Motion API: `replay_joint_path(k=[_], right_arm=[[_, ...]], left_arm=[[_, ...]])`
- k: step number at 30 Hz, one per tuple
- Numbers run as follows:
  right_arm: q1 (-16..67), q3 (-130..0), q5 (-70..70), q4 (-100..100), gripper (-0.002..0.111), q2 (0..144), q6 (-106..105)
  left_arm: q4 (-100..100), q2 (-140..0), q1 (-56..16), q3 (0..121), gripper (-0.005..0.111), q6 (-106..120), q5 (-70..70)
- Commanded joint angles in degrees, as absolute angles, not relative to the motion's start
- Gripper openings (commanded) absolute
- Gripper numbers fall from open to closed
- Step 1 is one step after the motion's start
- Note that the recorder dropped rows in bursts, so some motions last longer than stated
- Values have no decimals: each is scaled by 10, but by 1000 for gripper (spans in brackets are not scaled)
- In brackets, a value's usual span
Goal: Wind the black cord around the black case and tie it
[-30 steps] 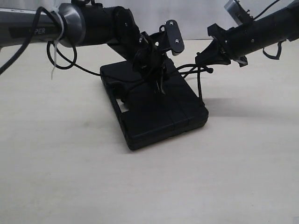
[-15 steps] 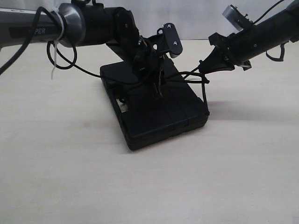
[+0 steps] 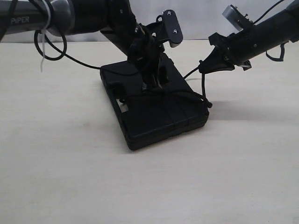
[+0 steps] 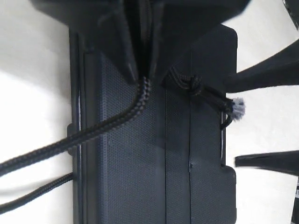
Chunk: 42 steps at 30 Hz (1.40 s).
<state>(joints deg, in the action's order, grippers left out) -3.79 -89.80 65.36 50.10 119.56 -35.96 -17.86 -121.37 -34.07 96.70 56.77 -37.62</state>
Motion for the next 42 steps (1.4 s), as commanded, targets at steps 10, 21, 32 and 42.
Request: replay_joint_path(k=[10,21,32,42], right_arm=[[-40,-899,648,501,4,1194,-366],[-40,-899,649,501,4,1194,-366],[-40,-899,661,506,4,1194,-366],[-40,-899,666,506,4,1194,-366]], left_arm=[[-458,-1191,-352,967,60,567,-659],[-489,-1245,-418,967,39,355,-523],[-517,-1317,-420,967,47,332,-309],[-513,-1318,-420,967,6,376,-305]])
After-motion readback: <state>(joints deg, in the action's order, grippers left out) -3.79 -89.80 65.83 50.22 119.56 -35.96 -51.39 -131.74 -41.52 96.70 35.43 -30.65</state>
